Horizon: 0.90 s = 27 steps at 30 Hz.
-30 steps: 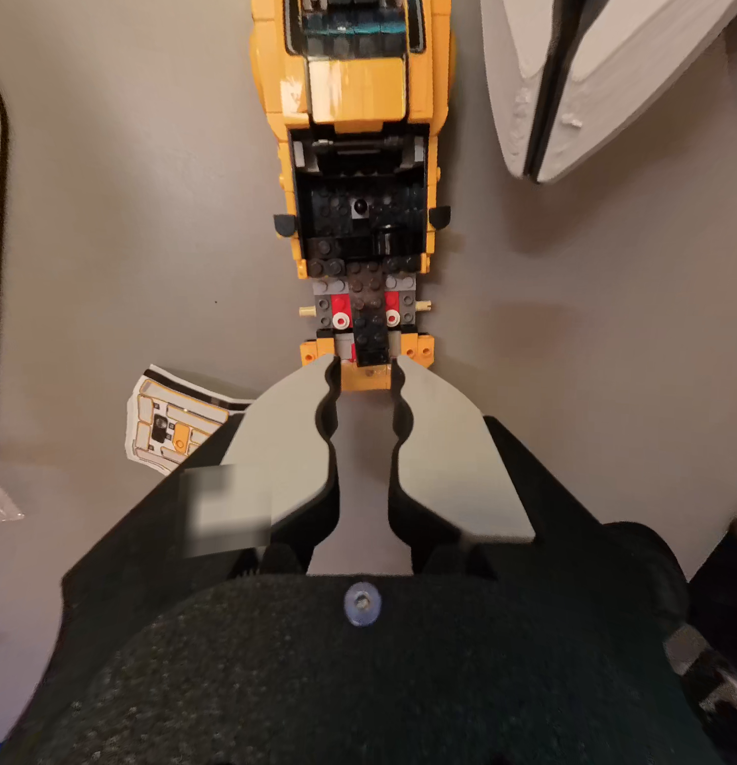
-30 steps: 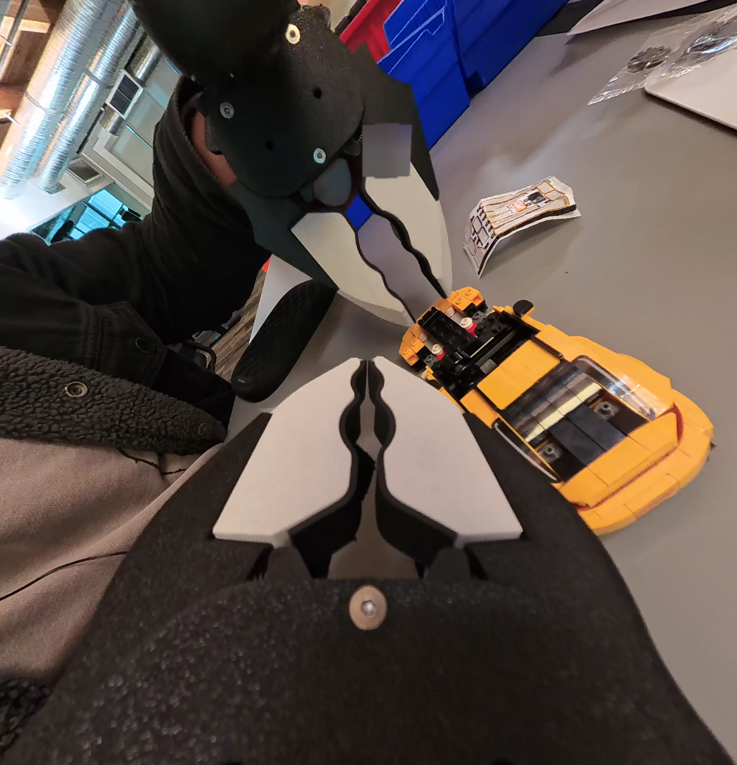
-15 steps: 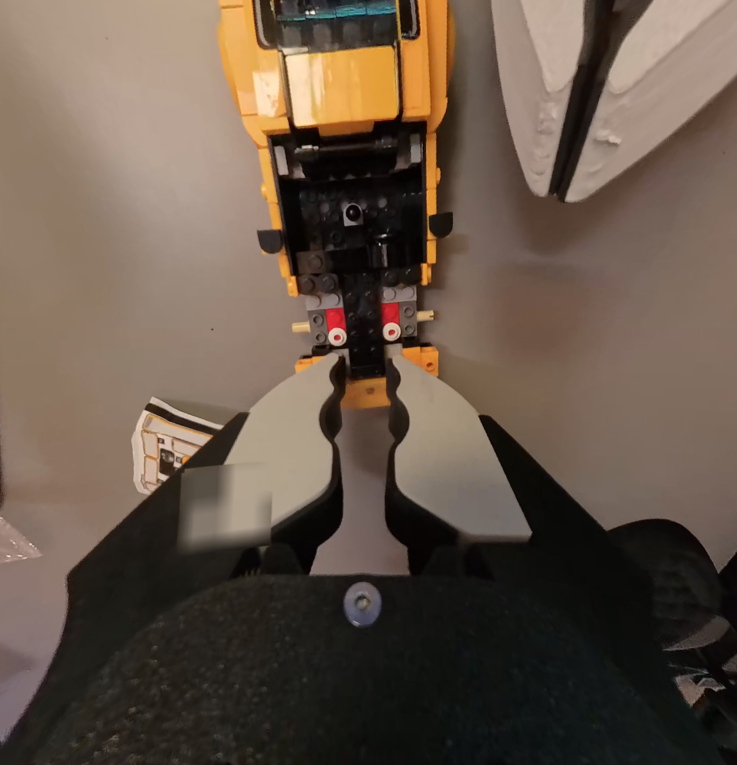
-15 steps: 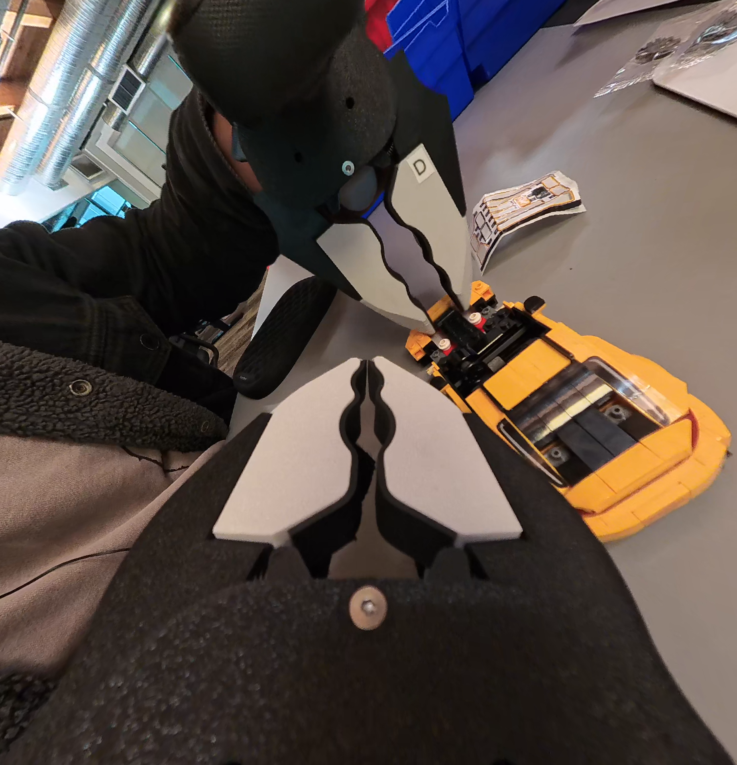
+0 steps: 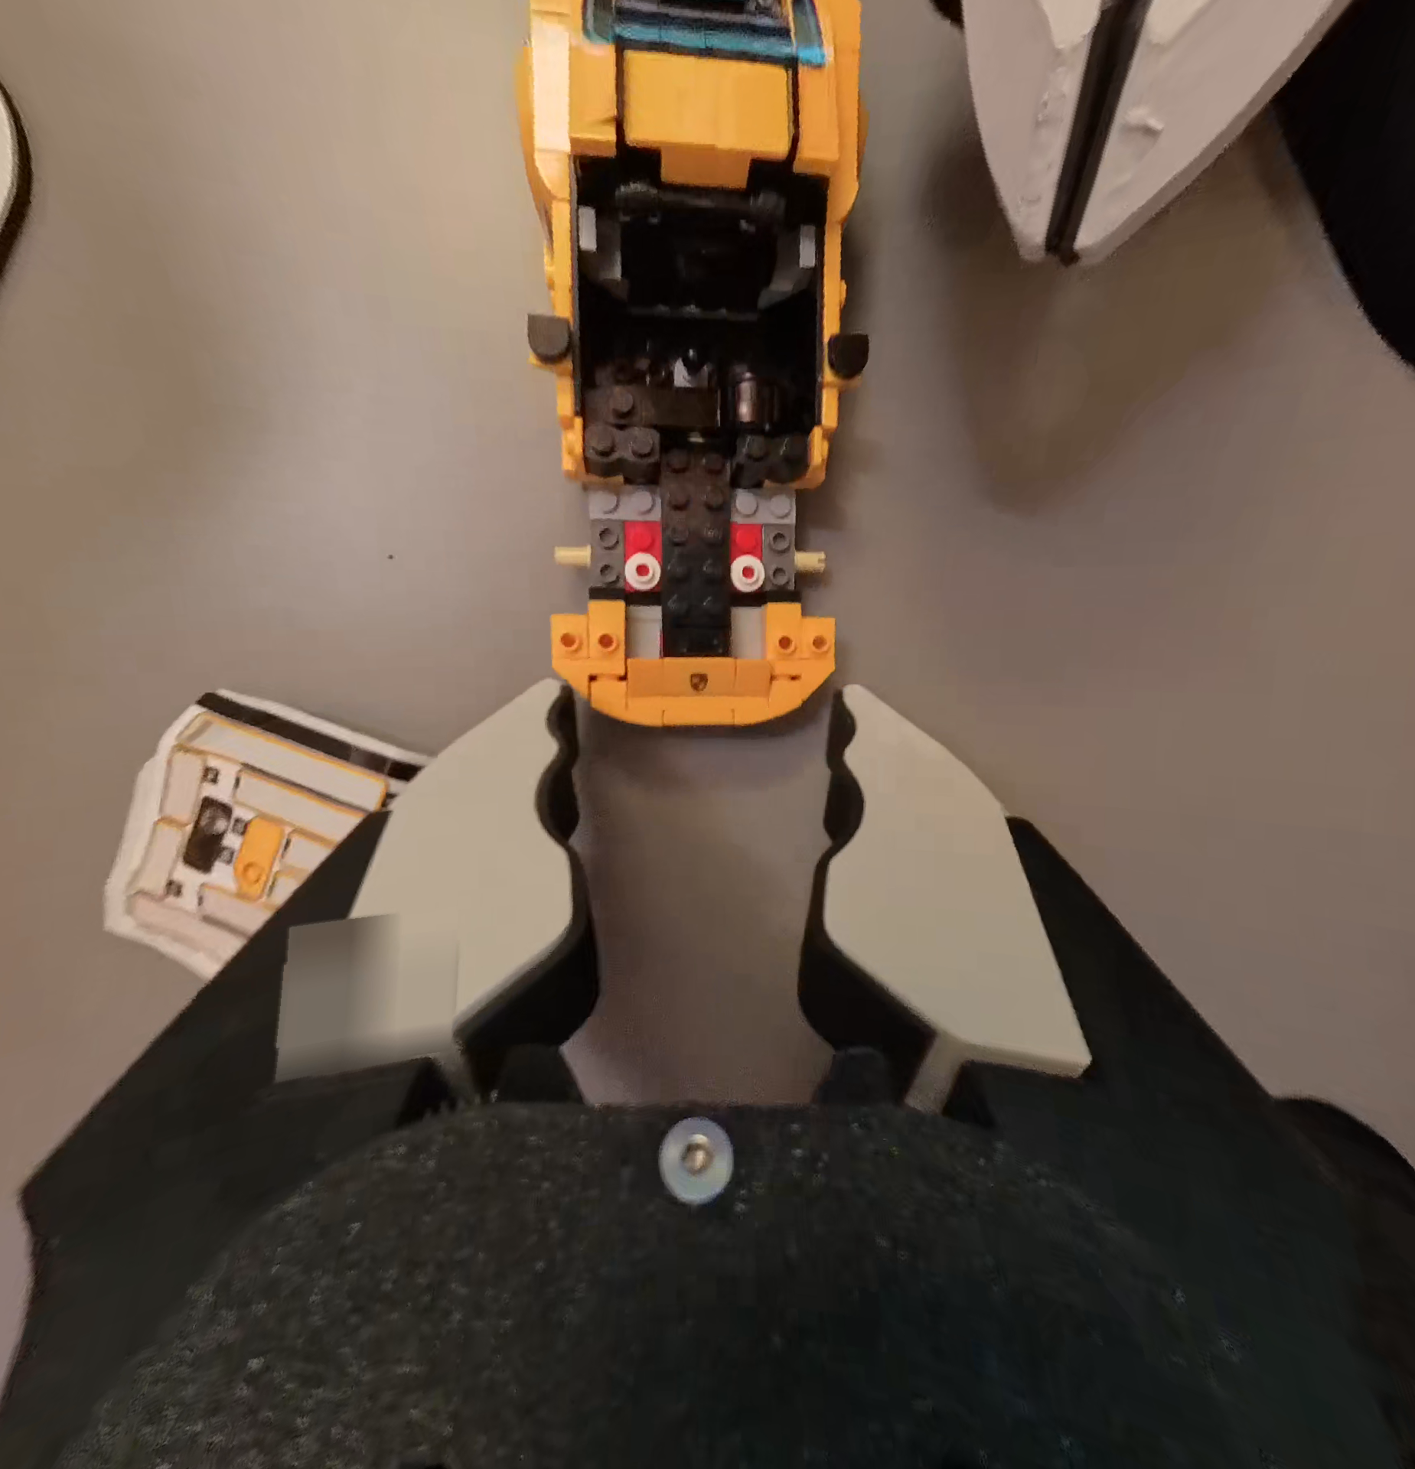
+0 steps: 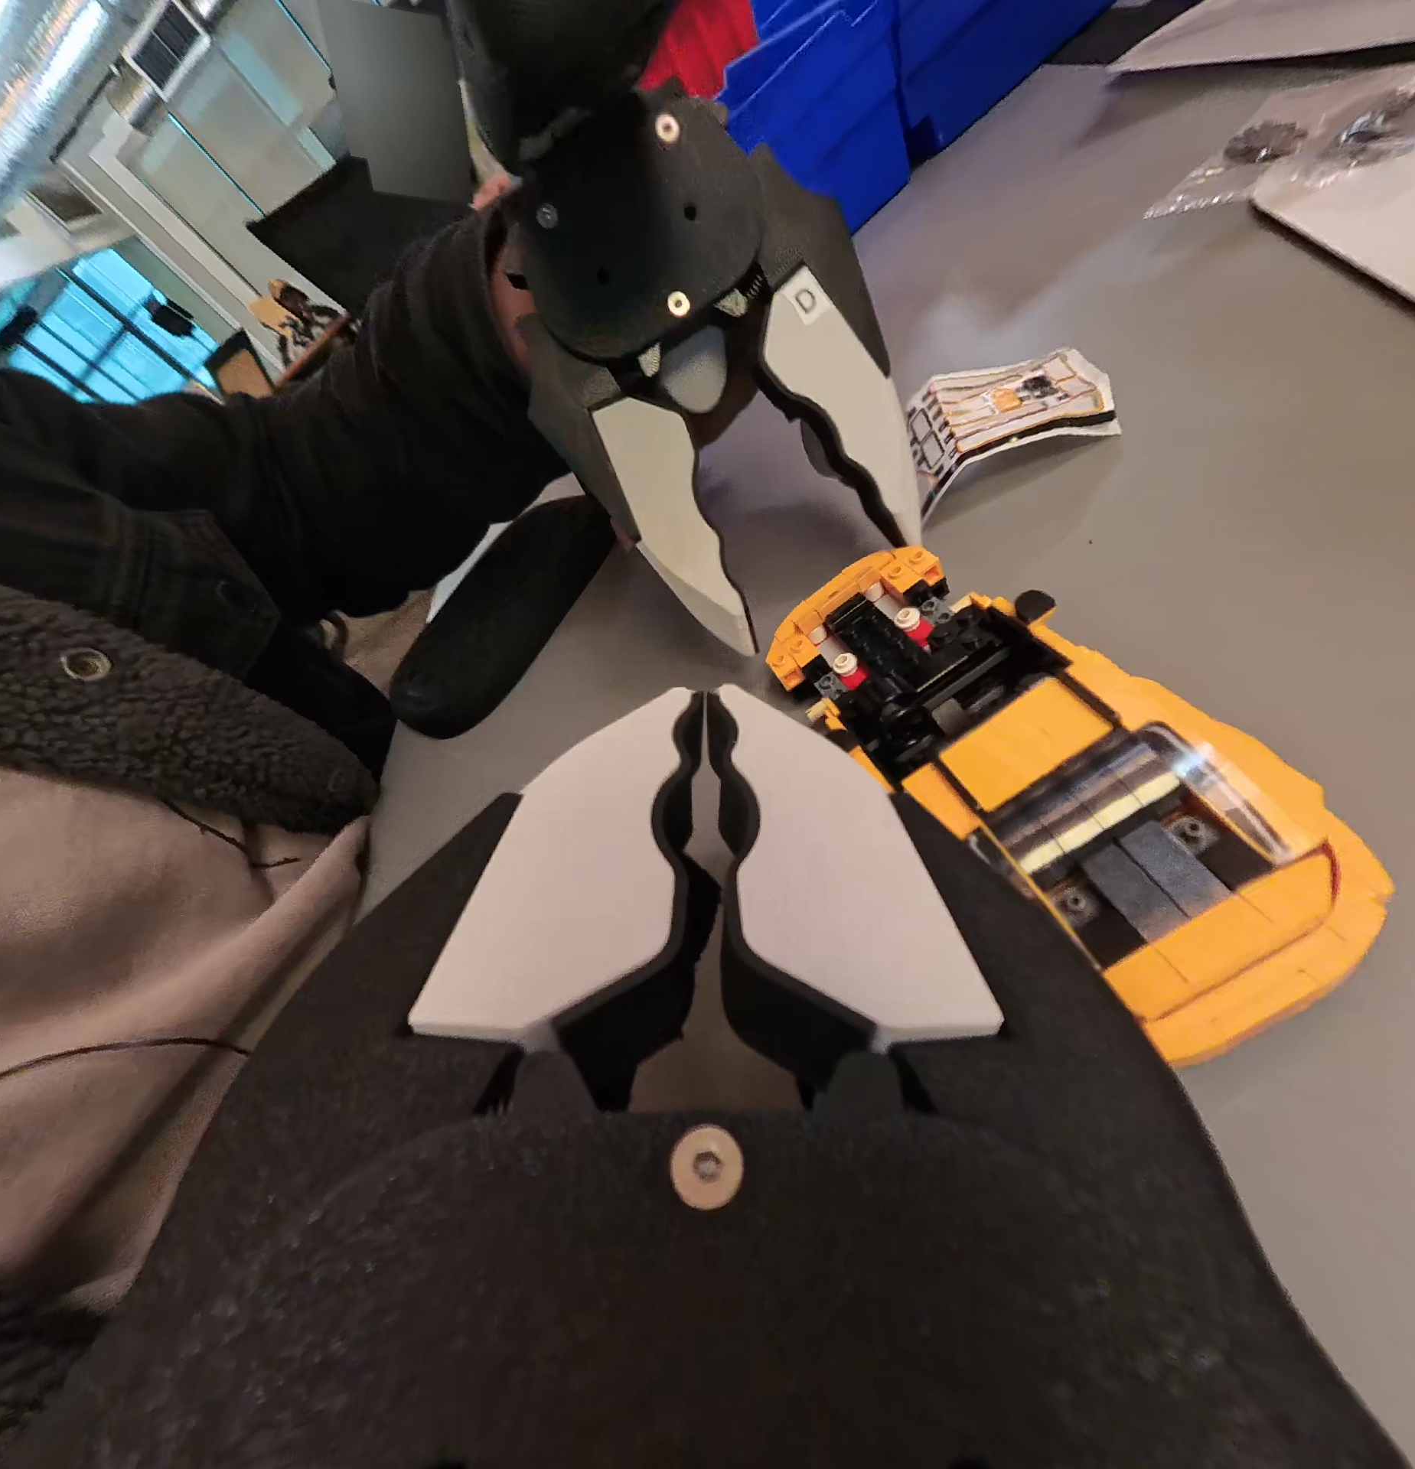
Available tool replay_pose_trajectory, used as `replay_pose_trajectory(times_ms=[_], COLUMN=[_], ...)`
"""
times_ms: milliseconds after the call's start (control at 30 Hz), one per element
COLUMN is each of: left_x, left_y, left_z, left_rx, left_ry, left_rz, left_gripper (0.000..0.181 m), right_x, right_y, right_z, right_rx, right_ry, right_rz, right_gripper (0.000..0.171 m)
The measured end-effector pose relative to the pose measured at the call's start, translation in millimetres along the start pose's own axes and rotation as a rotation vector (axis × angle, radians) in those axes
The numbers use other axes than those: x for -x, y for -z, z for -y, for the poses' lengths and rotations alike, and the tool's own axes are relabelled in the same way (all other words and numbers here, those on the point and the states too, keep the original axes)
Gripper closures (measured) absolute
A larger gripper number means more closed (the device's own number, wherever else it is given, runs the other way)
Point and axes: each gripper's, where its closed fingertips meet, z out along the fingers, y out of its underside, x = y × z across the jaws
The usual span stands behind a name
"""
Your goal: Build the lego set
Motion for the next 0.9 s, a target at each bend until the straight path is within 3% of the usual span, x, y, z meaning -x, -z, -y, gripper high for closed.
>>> replay_pose_trajectory(times_ms=[100, 333, 467, 633, 900], left_x=[1, -7, -19, -26, -28], left_y=[-6, -7, -8, -11, -9], left_z=[2, 0, -2, -1, 0], left_rx=[-0.065, -0.123, -0.162, -0.225, -0.295], left_ry=[-0.019, -0.028, -0.02, -0.017, 0.001], left_rz=[0.021, 0.07, 0.101, 0.098, 0.061], left_gripper=[0.117, 0.126, 0.134, 0.136, 0.136], right_x=[0, -4, -1, -16, -25], right_y=[-2, -1, -14, -38, -51], right_z=[3, 12, 12, -11, -27], right_rx=[-0.002, 0.076, 0.303, 0.723, 0.943], right_ry=[0.089, 0.271, 0.487, 0.731, 0.787], right_rz=[-0.037, -0.167, -0.191, -0.137, -0.047], right_gripper=[0.168, 0.167, 0.166, 0.162, 0.162])
